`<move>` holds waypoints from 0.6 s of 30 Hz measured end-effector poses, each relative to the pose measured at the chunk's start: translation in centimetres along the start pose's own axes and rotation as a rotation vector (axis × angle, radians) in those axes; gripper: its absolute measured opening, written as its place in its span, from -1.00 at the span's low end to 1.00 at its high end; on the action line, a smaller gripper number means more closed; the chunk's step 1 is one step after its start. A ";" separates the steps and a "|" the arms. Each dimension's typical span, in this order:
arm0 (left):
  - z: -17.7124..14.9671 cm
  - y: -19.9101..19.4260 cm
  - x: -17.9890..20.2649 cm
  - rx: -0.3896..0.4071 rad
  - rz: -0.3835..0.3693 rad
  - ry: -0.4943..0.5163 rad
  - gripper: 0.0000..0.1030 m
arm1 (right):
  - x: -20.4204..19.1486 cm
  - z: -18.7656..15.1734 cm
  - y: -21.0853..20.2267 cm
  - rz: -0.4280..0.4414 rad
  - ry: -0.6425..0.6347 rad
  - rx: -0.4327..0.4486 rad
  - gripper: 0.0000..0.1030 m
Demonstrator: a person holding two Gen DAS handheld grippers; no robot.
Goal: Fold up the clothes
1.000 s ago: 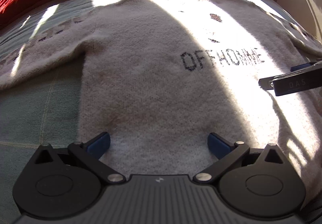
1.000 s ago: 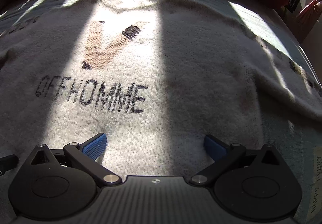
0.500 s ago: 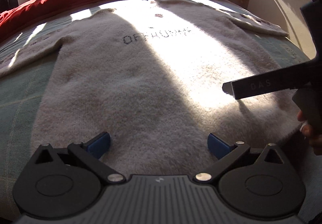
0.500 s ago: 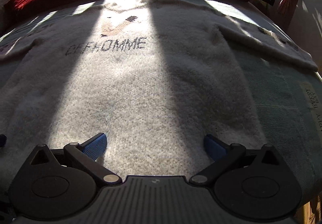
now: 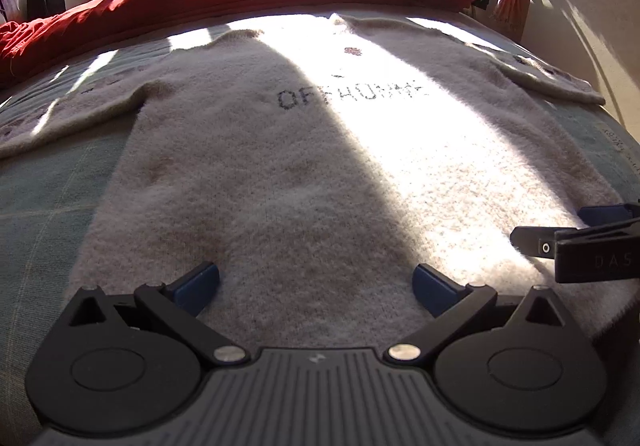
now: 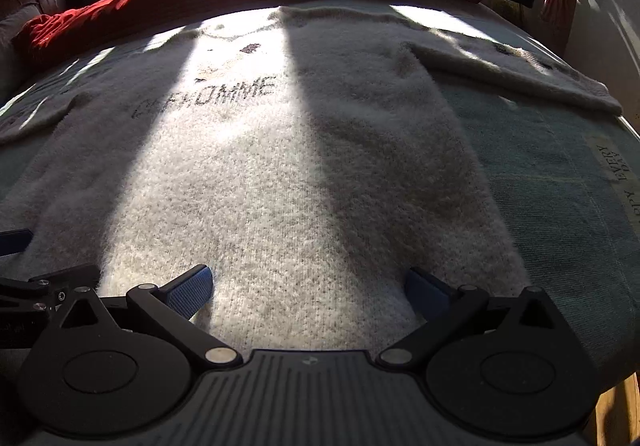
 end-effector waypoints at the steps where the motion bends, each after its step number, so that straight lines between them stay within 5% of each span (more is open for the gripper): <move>1: -0.3 -0.3 0.1 0.003 0.001 -0.011 0.98 | 0.0 0.0 0.0 -0.005 0.001 -0.003 1.00; 12: -0.1 -2.2 -1.2 0.083 0.030 -0.026 0.98 | -0.6 -1.2 -0.9 -0.066 0.002 0.022 1.00; 15: -0.3 -0.7 -3.1 0.035 0.035 -0.104 0.98 | -0.6 -1.3 -1.0 -0.073 0.014 0.028 1.00; 18: -1.8 -1.2 -3.2 0.100 0.041 -0.110 0.98 | -0.7 -1.9 -1.2 -0.085 0.022 0.055 1.00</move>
Point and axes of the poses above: each gripper's, at about its wrist camera, not at the fingertips, and y roughly the way its jaws point, x to its right, z to its top, the point moved 5 cm from there along y, roughly the way its jaws point, and after that the axes turned 3 degrees about z, right-handed, at the moved point
